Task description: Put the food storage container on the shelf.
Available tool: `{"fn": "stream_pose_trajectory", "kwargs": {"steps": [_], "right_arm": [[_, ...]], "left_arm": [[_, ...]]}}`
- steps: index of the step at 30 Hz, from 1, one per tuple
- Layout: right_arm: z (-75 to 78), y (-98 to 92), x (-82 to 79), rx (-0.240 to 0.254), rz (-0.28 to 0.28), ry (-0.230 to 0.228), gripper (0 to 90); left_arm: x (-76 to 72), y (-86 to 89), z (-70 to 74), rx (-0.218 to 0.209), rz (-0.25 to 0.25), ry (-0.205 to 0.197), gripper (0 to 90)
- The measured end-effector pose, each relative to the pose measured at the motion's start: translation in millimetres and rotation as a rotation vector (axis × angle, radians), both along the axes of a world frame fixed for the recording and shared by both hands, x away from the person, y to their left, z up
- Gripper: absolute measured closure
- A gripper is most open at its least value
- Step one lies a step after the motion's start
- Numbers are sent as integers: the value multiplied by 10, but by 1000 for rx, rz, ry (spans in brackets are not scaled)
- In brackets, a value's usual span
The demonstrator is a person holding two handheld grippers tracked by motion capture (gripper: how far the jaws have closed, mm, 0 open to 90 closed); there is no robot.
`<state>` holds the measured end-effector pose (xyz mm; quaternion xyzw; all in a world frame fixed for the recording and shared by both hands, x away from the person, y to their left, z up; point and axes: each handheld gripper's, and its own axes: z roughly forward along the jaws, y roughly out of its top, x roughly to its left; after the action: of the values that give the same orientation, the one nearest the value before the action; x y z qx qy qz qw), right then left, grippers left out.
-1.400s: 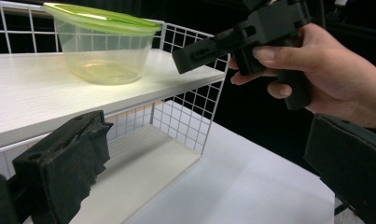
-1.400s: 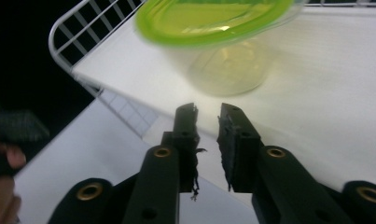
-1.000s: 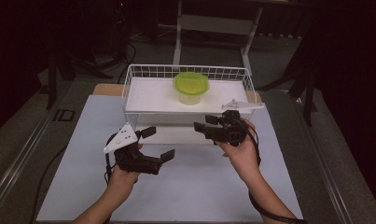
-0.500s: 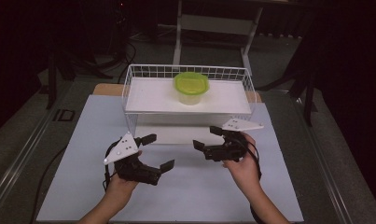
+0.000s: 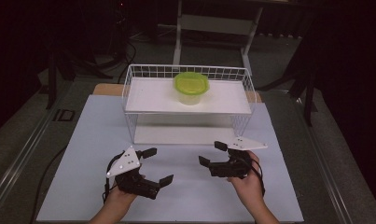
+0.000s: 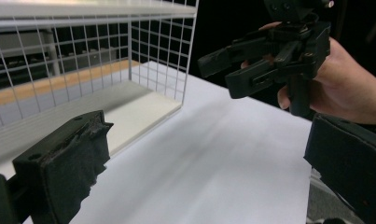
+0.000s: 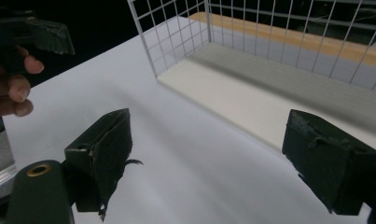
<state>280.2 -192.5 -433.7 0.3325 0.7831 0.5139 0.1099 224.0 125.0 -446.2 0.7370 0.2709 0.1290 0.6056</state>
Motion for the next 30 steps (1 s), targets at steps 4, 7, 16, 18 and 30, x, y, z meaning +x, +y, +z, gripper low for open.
{"fn": "stream_pose_trajectory", "kwargs": {"steps": [4, 7, 16, 18, 30], "right_arm": [[-64, -59, -65, 3, 0, -7, 157], [-110, -101, -113, -1, 0, -9, 157], [-235, -234, -238, -40, -2, 1, 160], [-244, -268, -268, -35, -2, -3, 160], [-331, -438, -402, -24, -8, 17, 160]], "left_arm": [[-17, -7, -56, 14, -13, 5, 2], [-33, -5, -91, 28, -19, -1, 2], [-85, 59, -176, 30, -23, 15, 2], [-96, 71, -184, 41, -24, 16, 3], [-175, 178, -251, 67, -30, 29, 3]]}}
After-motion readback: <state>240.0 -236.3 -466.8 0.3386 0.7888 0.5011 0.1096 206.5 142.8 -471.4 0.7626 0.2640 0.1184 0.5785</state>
